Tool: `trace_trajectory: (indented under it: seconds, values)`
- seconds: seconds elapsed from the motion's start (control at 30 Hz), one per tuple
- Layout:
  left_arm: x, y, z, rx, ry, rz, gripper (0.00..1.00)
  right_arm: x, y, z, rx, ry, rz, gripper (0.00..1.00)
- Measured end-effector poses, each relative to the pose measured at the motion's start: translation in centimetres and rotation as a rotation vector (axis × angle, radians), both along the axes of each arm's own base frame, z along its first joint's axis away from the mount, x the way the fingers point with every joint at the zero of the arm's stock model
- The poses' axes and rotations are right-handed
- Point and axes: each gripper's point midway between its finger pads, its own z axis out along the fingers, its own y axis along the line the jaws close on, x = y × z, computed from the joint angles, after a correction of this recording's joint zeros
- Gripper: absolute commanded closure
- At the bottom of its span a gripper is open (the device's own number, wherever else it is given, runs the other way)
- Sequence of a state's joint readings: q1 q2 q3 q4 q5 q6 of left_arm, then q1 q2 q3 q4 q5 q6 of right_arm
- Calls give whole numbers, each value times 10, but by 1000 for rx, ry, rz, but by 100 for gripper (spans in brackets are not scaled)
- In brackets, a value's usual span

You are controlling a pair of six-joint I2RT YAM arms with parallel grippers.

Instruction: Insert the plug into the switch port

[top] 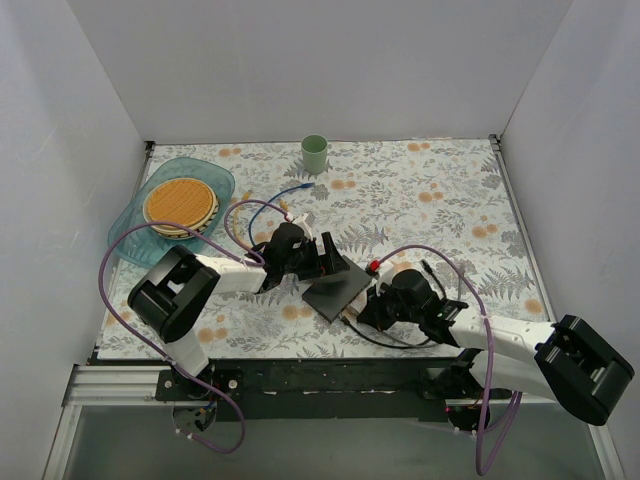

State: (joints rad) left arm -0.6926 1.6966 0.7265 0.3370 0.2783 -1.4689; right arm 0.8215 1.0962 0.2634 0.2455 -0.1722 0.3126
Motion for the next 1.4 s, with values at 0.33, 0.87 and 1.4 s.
trace_trajectory:
  seconds: [0.33,0.87,1.4]
  values:
    - [0,2,-2,7,9,24,14,-3,3,0,37,11,-11,99]
    - [-4,19,-5,88,31,97,16,-5,4,10,99,-26,-13,99]
    - [-5,19,-6,90,33,97,16,-10,1,-3,68,-1,-12,99]
